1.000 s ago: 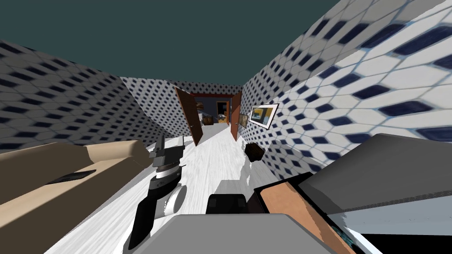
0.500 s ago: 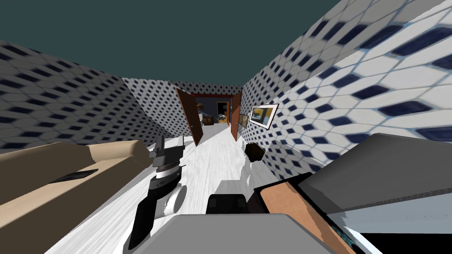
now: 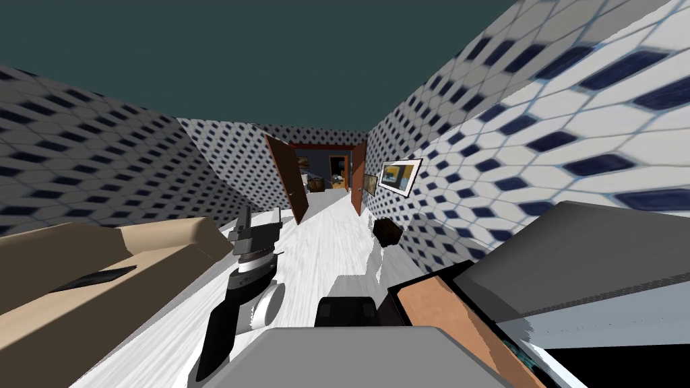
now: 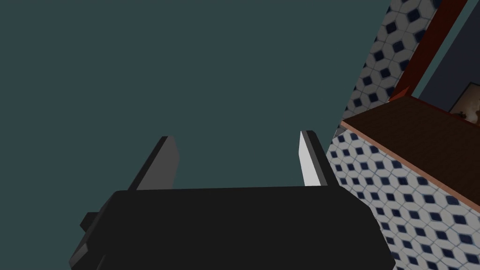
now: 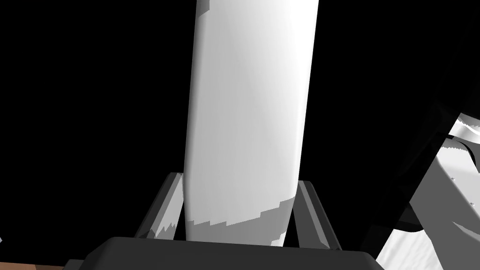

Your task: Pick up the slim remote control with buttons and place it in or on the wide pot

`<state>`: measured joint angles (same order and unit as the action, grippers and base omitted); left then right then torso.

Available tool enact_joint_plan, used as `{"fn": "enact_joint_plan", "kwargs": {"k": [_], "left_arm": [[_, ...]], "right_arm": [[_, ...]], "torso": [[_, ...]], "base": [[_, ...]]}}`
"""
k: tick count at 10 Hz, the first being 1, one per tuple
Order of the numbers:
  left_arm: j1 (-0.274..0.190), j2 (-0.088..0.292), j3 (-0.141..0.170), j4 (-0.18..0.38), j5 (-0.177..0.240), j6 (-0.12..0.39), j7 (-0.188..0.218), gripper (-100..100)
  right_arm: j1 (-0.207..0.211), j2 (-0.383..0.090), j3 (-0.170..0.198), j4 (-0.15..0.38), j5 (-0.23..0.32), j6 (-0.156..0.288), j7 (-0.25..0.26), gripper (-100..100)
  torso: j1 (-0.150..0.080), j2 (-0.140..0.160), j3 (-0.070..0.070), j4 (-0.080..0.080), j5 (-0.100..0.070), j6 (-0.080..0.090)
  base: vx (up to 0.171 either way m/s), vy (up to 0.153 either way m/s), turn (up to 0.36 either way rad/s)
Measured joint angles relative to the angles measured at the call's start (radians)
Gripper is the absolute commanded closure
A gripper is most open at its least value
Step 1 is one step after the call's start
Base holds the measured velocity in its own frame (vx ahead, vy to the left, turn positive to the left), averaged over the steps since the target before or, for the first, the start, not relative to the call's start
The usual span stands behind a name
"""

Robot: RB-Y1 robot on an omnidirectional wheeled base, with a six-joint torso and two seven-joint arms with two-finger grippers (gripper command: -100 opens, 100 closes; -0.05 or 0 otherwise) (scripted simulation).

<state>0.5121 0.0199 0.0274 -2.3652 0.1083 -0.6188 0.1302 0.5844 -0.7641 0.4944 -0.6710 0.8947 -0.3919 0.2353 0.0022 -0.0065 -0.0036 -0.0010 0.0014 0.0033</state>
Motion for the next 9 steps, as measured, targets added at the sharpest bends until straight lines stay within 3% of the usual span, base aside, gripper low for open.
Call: {"fn": "enact_joint_plan", "kwargs": {"k": [1, 2, 3, 4, 6, 7, 9], "left_arm": [[0.000, 0.000, 0.000, 0.000, 0.000, 0.000, 0.000, 0], [0.000, 0.000, 0.000, 0.000, 0.000, 0.000, 0.000, 0], [0.000, 0.000, 0.000, 0.000, 0.000, 0.000, 0.000, 0], [0.000, 0.000, 0.000, 0.000, 0.000, 0.000, 0.000, 0], [0.000, 0.000, 0.000, 0.000, 0.000, 0.000, 0.000, 0], [0.000, 0.000, 0.000, 0.000, 0.000, 0.000, 0.000, 0], [0.000, 0.000, 0.000, 0.000, 0.000, 0.000, 0.000, 0]], "right_arm": [[0.020, -0.027, 0.004, -0.033, 0.004, -0.001, -0.018, 100], [0.023, -0.030, 0.005, -0.038, 0.004, -0.001, -0.024, 0], [0.023, -0.029, 0.005, -0.037, 0.004, -0.001, -0.023, 100], [0.024, -0.037, 0.005, -0.003, 0.002, -0.007, -0.014, 100], [0.067, -0.099, 0.011, -0.014, -0.006, -0.020, -0.022, 100], [0.072, -0.105, -0.002, 0.028, -0.019, -0.043, 0.006, 100], [0.085, -0.126, 0.006, 0.023, -0.022, -0.051, 0.009, 100]], "torso": [[0.001, -0.001, -0.001, 0.000, 0.000, -0.001], [0.000, 0.000, 0.000, 0.000, -0.001, -0.001], [-0.001, 0.001, 0.001, 0.000, -0.001, -0.001], [0.003, 0.002, 0.001, -0.001, 0.001, 0.000], [0.006, 0.004, 0.002, 0.000, 0.002, -0.001], [0.006, 0.004, 0.002, 0.000, 0.002, 0.000], [0.001, 0.002, 0.001, 0.001, 0.001, -0.002]], "base": [[0.019, 0.025, -0.011], [0.003, 0.005, 0.000], [0.011, 0.095, -0.020], [-0.009, 0.123, -0.046], [-0.022, 0.102, -0.013], [-0.012, 0.066, -0.021], [-0.005, 0.019, 0.007]]}}
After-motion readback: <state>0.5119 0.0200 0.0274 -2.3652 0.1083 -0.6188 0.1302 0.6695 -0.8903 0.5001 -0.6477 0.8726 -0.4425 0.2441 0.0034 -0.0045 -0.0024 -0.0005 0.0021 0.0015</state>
